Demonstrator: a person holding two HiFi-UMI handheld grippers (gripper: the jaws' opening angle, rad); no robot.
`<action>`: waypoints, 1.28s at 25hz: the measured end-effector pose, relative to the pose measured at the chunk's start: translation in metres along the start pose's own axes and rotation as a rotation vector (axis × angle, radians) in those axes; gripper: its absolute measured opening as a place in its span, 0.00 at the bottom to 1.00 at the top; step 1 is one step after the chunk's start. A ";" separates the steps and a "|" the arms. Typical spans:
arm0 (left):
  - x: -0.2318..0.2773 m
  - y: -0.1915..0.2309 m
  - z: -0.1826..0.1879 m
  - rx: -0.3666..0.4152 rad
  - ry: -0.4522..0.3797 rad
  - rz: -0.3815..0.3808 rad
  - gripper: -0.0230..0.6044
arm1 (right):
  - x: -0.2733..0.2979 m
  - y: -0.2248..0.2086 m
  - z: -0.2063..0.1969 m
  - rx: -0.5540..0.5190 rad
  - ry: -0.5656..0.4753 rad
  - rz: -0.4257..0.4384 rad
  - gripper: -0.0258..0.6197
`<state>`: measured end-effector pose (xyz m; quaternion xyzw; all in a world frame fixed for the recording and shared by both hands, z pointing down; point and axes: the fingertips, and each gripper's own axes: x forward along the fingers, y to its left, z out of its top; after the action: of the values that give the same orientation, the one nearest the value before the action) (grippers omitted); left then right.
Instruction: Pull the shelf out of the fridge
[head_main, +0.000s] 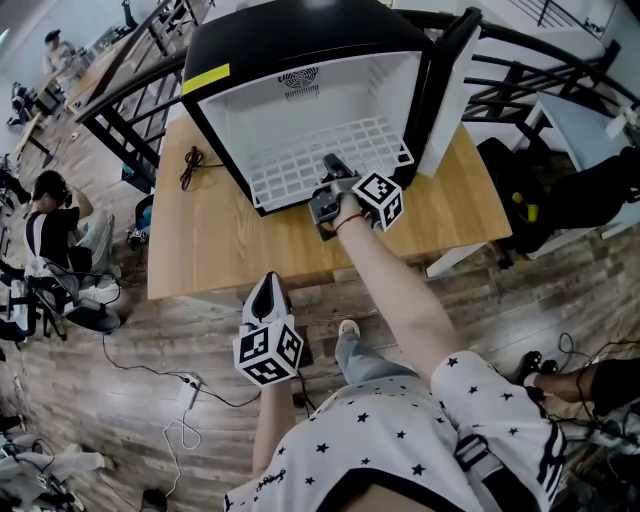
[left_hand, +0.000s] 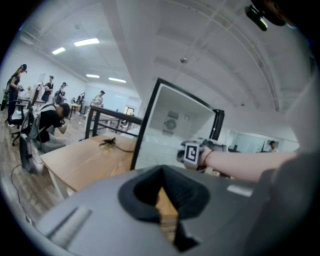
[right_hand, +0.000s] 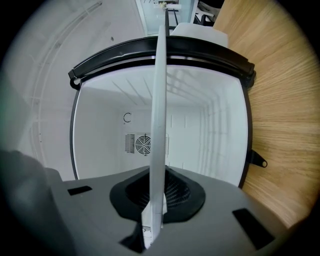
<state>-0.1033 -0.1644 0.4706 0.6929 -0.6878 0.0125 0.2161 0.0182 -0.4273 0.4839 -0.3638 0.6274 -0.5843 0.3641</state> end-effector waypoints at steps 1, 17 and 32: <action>-0.002 -0.001 -0.001 -0.001 -0.001 0.000 0.05 | -0.002 0.000 0.000 0.000 0.000 0.000 0.10; -0.026 -0.011 -0.022 0.004 -0.009 -0.020 0.05 | -0.036 -0.002 -0.007 0.001 0.009 0.010 0.10; -0.055 -0.017 -0.028 -0.009 -0.035 -0.029 0.05 | -0.087 -0.001 -0.019 0.046 0.009 0.025 0.10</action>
<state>-0.0825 -0.1036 0.4739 0.7020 -0.6814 -0.0059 0.2072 0.0426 -0.3414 0.4882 -0.3448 0.6199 -0.5955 0.3771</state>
